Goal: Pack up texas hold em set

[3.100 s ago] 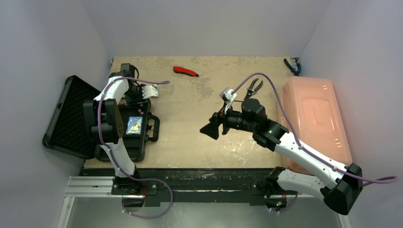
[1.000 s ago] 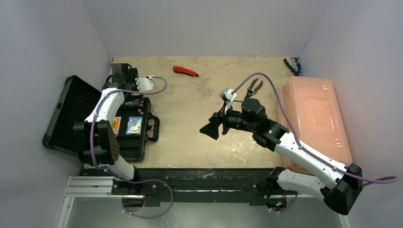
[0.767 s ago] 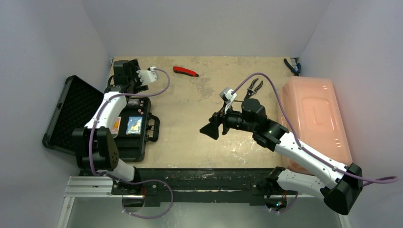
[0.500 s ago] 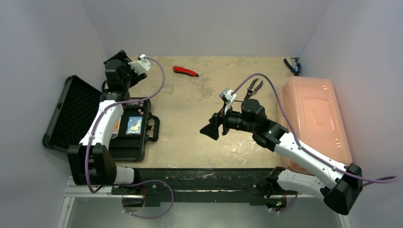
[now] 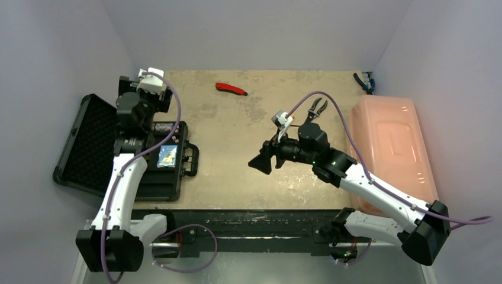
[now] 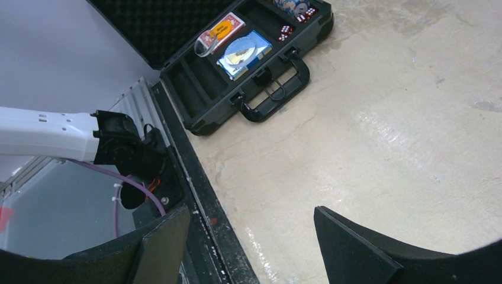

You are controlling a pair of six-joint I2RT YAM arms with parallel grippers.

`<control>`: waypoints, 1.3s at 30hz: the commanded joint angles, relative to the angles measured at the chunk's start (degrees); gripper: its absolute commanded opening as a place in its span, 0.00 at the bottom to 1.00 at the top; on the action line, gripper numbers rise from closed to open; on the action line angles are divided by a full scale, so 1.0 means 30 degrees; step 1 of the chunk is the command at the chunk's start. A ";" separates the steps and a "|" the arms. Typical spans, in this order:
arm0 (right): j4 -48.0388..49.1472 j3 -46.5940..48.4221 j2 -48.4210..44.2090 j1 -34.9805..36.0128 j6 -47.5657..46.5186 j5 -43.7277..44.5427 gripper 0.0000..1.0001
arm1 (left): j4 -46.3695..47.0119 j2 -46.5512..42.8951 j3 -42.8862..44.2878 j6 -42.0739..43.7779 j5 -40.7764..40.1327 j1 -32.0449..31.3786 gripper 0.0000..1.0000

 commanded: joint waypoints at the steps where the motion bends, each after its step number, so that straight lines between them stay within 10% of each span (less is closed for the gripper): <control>1: 0.0528 0.0250 0.0149 0.0104 0.0205 -0.0391 0.81 | 0.0774 -0.2001 -0.1478 -0.4315 0.1871 0.0027 1.00; 7: 0.0432 0.0827 0.1114 0.0082 0.1060 0.0226 0.80 | -0.8809 -0.2077 0.1731 -0.9881 -0.1433 0.0164 1.00; 39: -0.7687 1.9548 1.9875 0.3758 0.6143 0.8302 0.67 | -1.7886 -1.2858 -0.2543 -1.6388 -0.0239 0.0115 1.00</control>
